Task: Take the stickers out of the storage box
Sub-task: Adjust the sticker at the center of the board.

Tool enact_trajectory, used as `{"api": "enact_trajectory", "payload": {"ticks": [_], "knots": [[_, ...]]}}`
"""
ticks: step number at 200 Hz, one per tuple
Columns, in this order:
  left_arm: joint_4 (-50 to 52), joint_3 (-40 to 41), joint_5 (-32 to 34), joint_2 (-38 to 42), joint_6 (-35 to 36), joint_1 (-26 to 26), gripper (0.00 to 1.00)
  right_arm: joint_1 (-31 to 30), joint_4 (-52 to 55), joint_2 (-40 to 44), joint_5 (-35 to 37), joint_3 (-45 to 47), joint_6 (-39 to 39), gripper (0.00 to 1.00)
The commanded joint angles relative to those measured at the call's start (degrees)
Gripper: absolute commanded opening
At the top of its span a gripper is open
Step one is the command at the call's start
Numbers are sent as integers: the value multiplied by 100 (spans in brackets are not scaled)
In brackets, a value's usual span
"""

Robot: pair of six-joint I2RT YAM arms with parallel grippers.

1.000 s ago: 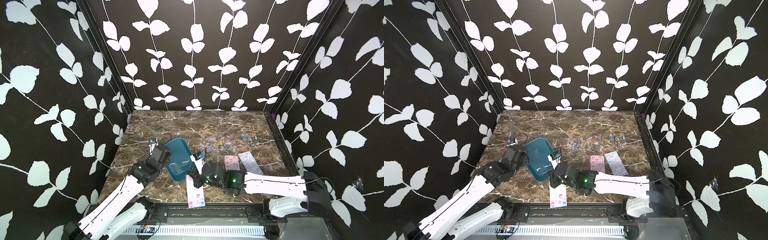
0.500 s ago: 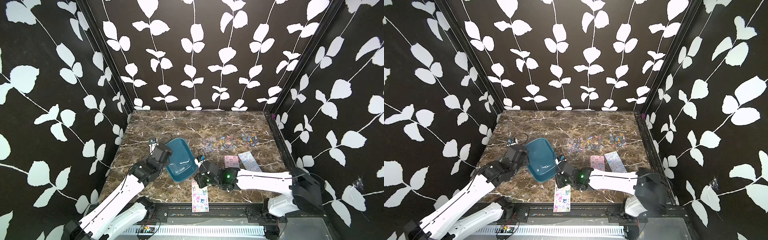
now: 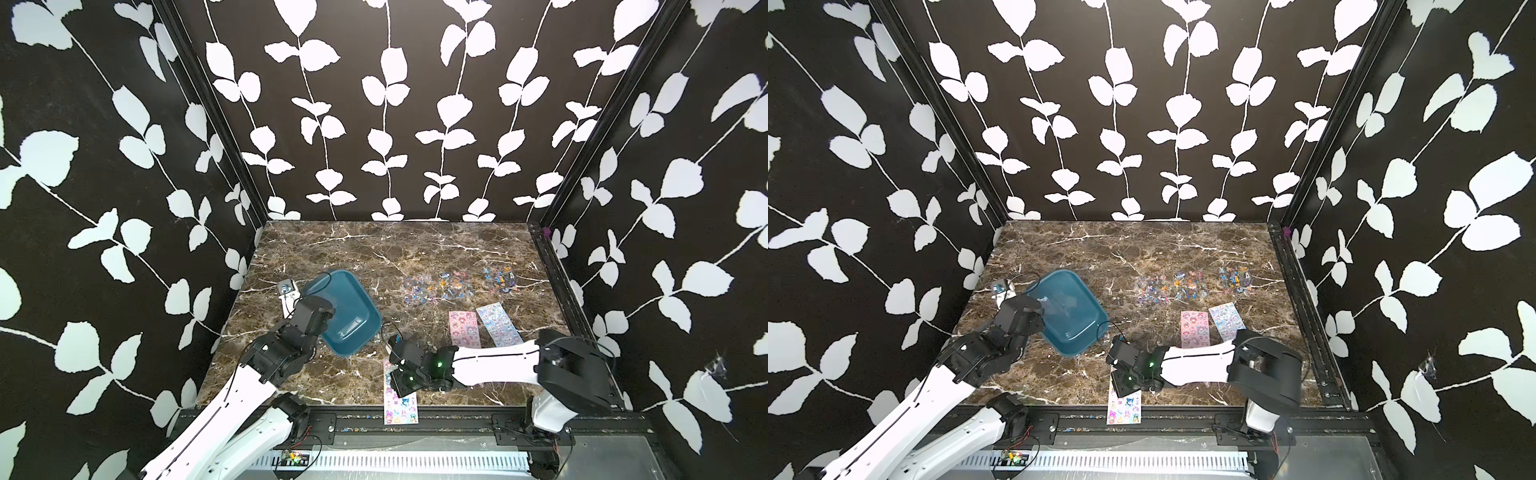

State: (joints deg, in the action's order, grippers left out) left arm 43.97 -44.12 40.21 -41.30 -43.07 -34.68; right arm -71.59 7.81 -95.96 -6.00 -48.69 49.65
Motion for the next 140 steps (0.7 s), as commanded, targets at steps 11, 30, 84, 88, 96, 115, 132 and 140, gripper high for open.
{"api": "enact_trajectory", "payload": {"ticks": [11, 30, 84, 88, 96, 115, 132, 140], "knots": [[173, -31, 340, 113, -159, -11, 0, -4, 1175, -294, 1002, -309, 99, 18], [176, -6, 312, 136, -180, -4, 0, 24, 1736, -427, 1521, -497, 223, 18], [146, 87, 235, 233, -218, -4, 0, 488, 1763, -704, 1782, -670, 38, 18], [148, 94, 233, 247, -227, -5, 0, 530, 1731, -704, 1756, -683, -32, 18], [140, 118, 234, 287, -228, -9, 0, 625, 1686, -689, 1756, -707, -191, 18], [116, 173, 225, 353, -233, -4, 0, 903, 1436, -732, 1614, -740, -558, 19], [104, 210, 211, 388, -241, -4, 0, 1189, 1277, -878, 1357, -837, -876, 19], [106, 227, 192, 409, -232, -6, 0, 1302, 1199, -958, 1225, -908, -1068, 19]]}}
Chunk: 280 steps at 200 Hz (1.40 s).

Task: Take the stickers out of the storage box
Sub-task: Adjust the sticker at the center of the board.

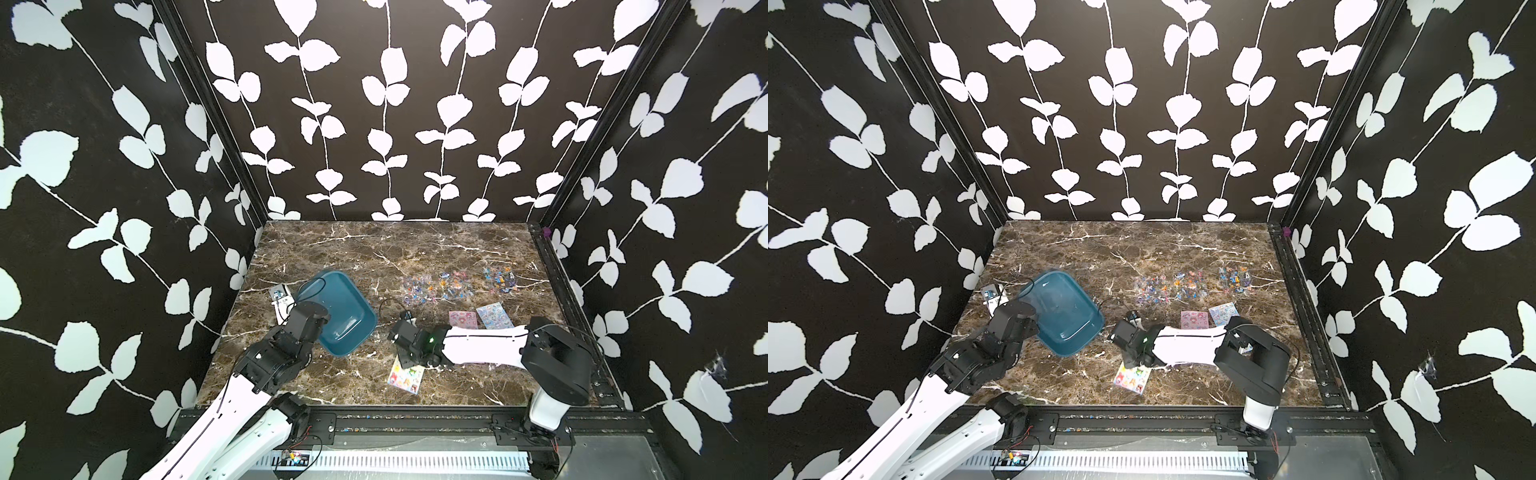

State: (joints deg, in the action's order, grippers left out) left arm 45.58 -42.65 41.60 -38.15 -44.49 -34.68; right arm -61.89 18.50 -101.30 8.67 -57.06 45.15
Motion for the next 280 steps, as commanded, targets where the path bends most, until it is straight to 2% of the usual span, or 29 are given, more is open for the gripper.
{"api": "enact_trajectory", "payload": {"ticks": [1, 50, 77, 119, 154, 177, 206, 280], "knots": [[-57, 77, 51, 91, -92, -5, 0, 342, 129, -439, -251, -88, -637, 19], [-75, 144, -38, 165, -7, -8, 0, 610, 699, -1084, -761, -1007, -1427, 19], [-58, 187, -10, 218, -18, -5, 0, 592, 595, -869, -1036, -1018, -1578, 18], [-161, 249, -60, 183, -30, -4, 0, 575, 585, -113, -799, -936, -1500, 24], [-202, 223, -151, 76, -34, -4, 0, 630, 827, 333, -556, -1078, -713, 33], [-205, 206, -200, 96, 98, -2, 0, 743, 810, 588, -609, -592, -51, 23], [-210, 131, -336, -5, 352, -4, 0, 751, 951, 903, -247, -28, 234, 15], [75, -540, -781, -653, 979, -4, 0, 1041, 964, 456, -253, 167, 269, 8]]}}
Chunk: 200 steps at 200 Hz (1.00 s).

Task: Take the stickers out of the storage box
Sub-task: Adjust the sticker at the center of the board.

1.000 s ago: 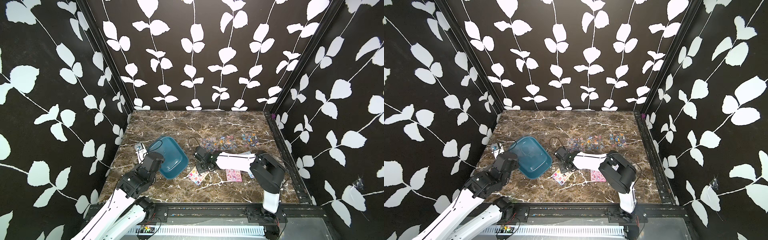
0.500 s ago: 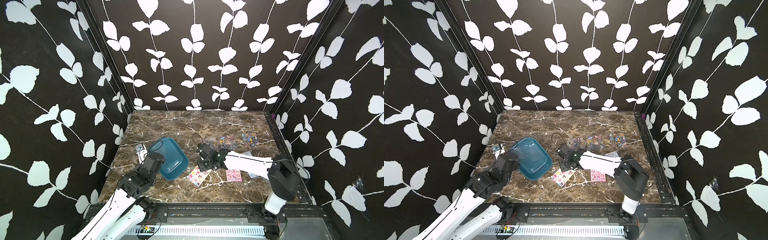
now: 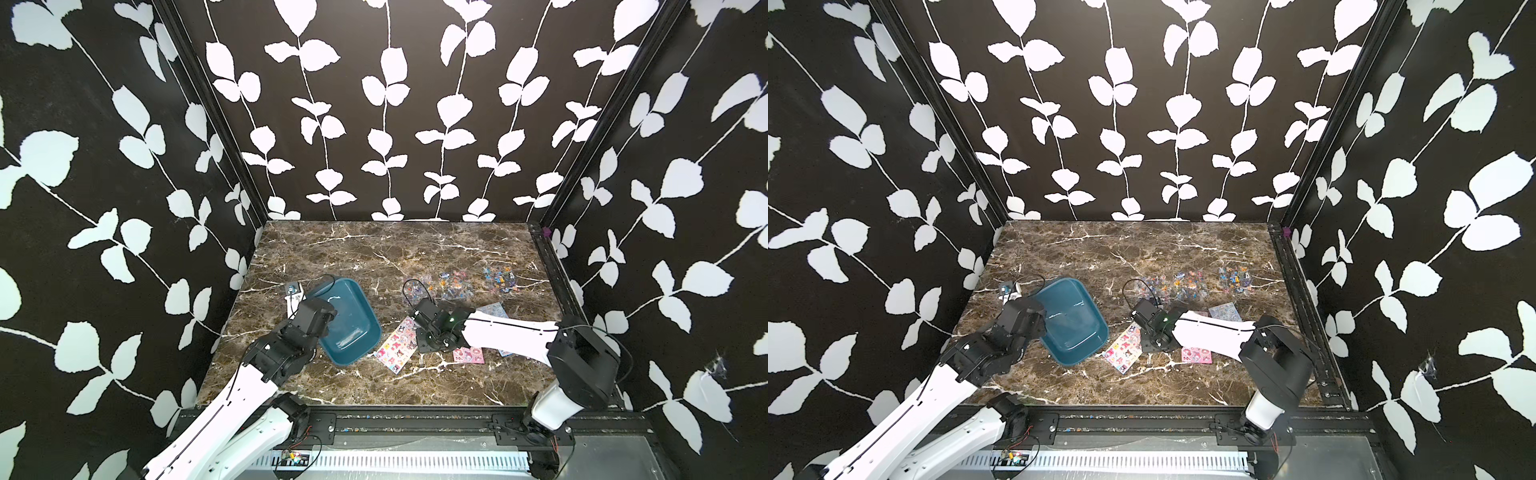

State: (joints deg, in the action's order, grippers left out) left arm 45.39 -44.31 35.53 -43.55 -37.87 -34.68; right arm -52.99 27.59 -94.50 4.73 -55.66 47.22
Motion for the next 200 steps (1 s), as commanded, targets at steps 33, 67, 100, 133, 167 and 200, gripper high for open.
{"api": "enact_trajectory", "payload": {"ticks": [33, 67, 100, 133, 167, 200], "knots": [[347, -668, -288, -332, 621, -4, 0, 227, -4, -447, 81, -35, -9, 7], [571, -1063, -347, -628, 981, 12, 0, 388, -172, -672, 36, -59, -86, 7], [733, -1401, -456, -893, 1316, 131, 0, 540, -190, -955, 71, -345, -305, 6], [735, -1585, -902, -1143, 1697, 570, 0, 613, -56, -1371, 147, -802, -580, 6], [781, -1858, -1176, -1687, 2212, 989, 0, 623, 36, -1542, 382, -1044, -850, 6], [996, -2398, -1598, -2594, 2534, 1193, 0, 620, -29, -1684, 273, -1249, -1259, 7]]}}
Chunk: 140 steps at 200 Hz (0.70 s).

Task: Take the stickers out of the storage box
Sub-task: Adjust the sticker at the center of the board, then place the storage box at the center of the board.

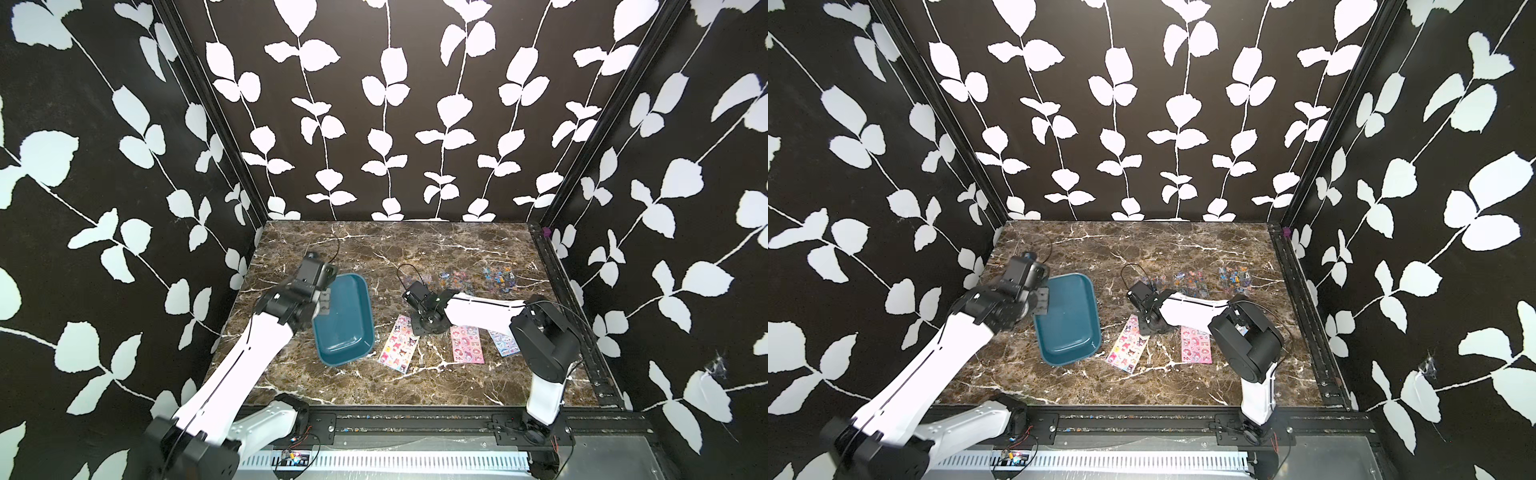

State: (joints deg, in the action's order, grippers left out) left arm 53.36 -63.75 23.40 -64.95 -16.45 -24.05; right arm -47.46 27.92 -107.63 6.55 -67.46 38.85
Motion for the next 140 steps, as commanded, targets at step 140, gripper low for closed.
{"api": "enact_trajectory", "payload": {"ticks": [140], "knots": [[1745, -3987, -1592, -4064, 1549, 1127, 0, 704, -150, 2047, -543, 656, -316, 26]]}}
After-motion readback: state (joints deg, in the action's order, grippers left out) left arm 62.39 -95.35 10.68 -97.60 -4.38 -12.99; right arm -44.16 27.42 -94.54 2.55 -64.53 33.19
